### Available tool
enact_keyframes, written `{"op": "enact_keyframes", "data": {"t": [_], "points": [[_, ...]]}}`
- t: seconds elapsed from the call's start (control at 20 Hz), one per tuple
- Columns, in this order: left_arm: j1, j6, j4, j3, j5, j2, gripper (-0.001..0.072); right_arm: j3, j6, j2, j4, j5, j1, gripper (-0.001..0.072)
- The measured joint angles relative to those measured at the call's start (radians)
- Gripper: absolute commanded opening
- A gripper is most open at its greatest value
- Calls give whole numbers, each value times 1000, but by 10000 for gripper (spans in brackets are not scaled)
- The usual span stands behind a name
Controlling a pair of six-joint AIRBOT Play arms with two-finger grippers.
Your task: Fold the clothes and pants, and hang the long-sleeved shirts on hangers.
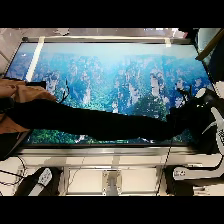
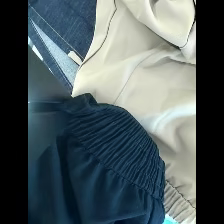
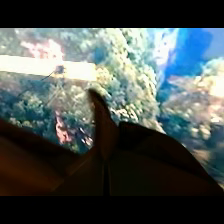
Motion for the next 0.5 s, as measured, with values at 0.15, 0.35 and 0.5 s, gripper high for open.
{"op": "enact_keyframes", "data": {"t": [0.15, 0.35, 0.5], "points": [[0, 0, 49, 20, -2, 22, 22, 87, -1, 56, -37, 63, -6, 10], [15, -2, 195, 35, -6, 72, 21, 168, -1, 179, -77, 126, -56, 10], [57, -9, 241, 38, -8, 91, 21, 188, 20, 258, -85, 140, -126, 10]]}}
